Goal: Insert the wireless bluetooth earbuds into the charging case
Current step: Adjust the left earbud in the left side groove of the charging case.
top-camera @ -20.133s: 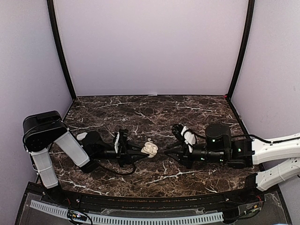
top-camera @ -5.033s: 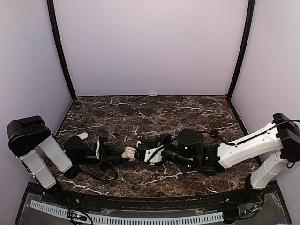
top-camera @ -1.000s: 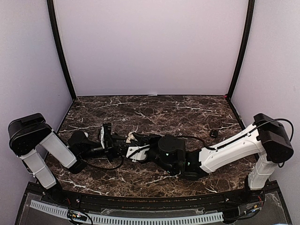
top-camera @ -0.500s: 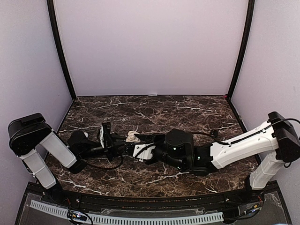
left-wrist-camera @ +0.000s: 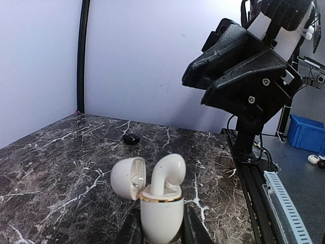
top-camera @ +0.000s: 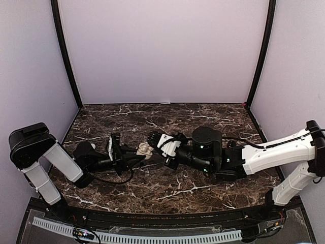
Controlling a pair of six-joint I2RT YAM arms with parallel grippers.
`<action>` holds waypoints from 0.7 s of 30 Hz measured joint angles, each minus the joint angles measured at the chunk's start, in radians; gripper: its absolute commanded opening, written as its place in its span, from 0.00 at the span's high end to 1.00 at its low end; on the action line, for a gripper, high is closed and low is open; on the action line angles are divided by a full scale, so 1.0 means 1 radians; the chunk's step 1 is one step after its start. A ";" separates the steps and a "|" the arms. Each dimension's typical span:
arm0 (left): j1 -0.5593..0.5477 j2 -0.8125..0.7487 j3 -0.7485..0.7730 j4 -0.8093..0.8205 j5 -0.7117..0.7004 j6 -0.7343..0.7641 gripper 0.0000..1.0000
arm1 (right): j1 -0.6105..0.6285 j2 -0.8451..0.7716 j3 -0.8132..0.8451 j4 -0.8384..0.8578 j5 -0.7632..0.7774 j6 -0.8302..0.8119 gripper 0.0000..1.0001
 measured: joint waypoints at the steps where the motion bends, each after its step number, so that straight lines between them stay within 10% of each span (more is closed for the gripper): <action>1: 0.000 0.000 0.000 0.000 0.001 -0.001 1.00 | 0.000 -0.008 0.000 -0.009 -0.002 0.029 0.77; 21: 0.000 0.000 0.000 0.003 0.130 0.069 1.00 | -0.027 -0.051 0.135 -0.390 -0.154 0.633 0.73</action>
